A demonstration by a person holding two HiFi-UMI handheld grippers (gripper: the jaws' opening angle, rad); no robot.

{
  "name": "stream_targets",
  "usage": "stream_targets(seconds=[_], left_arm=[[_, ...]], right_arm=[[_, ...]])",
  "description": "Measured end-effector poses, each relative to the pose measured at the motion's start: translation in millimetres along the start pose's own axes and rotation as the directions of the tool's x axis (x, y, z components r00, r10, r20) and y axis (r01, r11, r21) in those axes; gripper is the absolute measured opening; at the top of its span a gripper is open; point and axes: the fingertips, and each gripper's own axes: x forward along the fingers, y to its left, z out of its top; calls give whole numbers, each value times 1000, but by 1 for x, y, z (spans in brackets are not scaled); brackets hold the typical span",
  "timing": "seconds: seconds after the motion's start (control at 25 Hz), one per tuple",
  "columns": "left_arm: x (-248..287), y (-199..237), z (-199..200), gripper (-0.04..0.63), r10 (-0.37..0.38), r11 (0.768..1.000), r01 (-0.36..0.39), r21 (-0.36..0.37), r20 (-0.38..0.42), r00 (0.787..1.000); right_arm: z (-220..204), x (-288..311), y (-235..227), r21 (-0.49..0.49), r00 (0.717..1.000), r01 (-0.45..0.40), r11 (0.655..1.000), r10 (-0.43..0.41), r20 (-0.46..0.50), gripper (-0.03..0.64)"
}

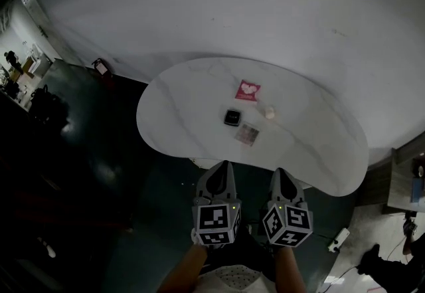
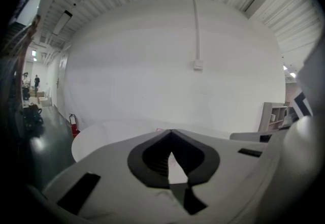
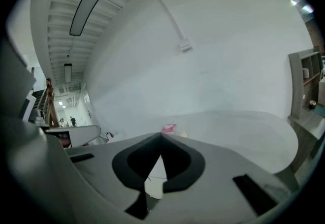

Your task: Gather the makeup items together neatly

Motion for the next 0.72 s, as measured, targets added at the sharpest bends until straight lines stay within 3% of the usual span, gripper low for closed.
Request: stream_targets(seconds=[0.28,0.72], left_arm=[[12,2,-7,29,-3,1000,2,-12,-25,1000],[78,24,-2,29,-45,998,44,-35,-46,998]], right_arm=[[-1,11,-1,8,1000,-11,1000,11,-14,11],[11,68,-13,-4,998,60,998,-61,-26,11]])
